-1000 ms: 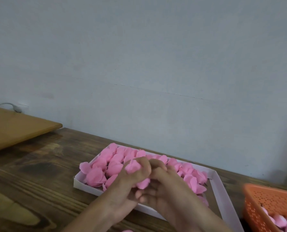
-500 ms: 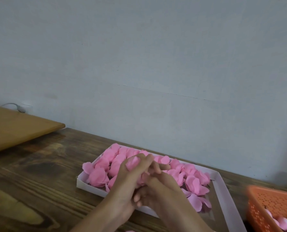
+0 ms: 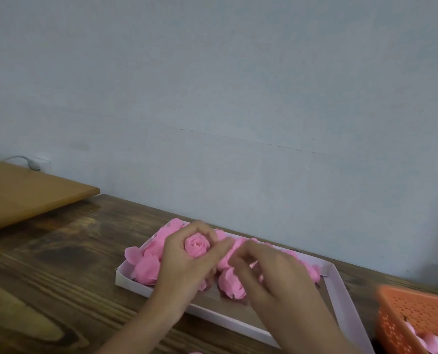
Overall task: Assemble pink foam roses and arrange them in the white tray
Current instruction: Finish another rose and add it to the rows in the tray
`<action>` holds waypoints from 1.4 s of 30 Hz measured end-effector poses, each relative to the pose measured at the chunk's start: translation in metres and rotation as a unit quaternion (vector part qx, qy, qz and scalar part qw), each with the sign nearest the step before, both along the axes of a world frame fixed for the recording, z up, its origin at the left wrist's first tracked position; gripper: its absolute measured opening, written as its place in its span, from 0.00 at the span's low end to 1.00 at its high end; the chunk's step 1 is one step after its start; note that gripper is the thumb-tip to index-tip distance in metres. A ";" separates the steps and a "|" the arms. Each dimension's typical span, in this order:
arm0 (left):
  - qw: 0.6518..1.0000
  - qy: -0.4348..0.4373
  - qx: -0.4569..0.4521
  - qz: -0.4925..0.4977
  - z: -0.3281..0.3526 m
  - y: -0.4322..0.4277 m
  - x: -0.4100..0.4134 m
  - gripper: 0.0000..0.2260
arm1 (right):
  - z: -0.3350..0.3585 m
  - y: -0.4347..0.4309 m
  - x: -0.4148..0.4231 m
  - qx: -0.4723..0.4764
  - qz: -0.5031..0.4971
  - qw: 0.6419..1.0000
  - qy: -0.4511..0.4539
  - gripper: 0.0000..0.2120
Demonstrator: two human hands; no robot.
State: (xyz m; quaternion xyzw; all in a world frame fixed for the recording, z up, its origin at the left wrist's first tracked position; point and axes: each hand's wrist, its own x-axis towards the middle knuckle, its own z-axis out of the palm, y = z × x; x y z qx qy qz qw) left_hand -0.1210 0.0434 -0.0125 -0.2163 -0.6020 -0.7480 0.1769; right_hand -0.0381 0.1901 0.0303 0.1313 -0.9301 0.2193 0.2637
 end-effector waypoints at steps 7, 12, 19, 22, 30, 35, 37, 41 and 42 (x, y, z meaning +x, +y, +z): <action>0.997 0.035 -0.065 -0.014 -0.013 0.006 0.000 0.13 | 0.001 -0.005 -0.002 0.013 0.088 0.993 0.080 0.16; 0.997 0.038 -0.062 -0.004 -0.015 0.006 0.000 0.13 | -0.003 -0.005 -0.005 0.006 0.093 0.986 0.137 0.13; 0.994 0.071 -0.088 0.015 -0.011 0.007 0.000 0.13 | -0.004 -0.006 -0.004 0.017 0.100 0.981 0.165 0.10; 0.982 0.102 -0.153 0.050 -0.020 0.008 -0.004 0.06 | -0.005 -0.005 -0.005 0.041 0.092 0.985 0.140 0.11; 0.987 0.072 -0.138 0.027 -0.029 0.011 -0.007 0.16 | -0.009 -0.003 -0.007 0.078 0.079 0.986 0.121 0.12; 0.996 0.039 -0.080 -0.030 -0.028 0.016 -0.004 0.09 | -0.011 -0.003 -0.010 0.085 0.068 0.986 0.128 0.15; 0.998 0.005 -0.030 -0.063 -0.026 0.018 -0.005 0.06 | -0.012 -0.003 -0.011 0.085 0.069 0.985 0.131 0.15; 0.991 -0.056 0.042 -0.110 -0.026 0.017 -0.008 0.09 | -0.019 -0.006 -0.014 0.116 0.071 0.984 0.117 0.12; 0.992 -0.058 0.040 -0.104 -0.027 0.018 -0.007 0.09 | -0.020 -0.006 -0.015 0.126 0.071 0.983 0.116 0.12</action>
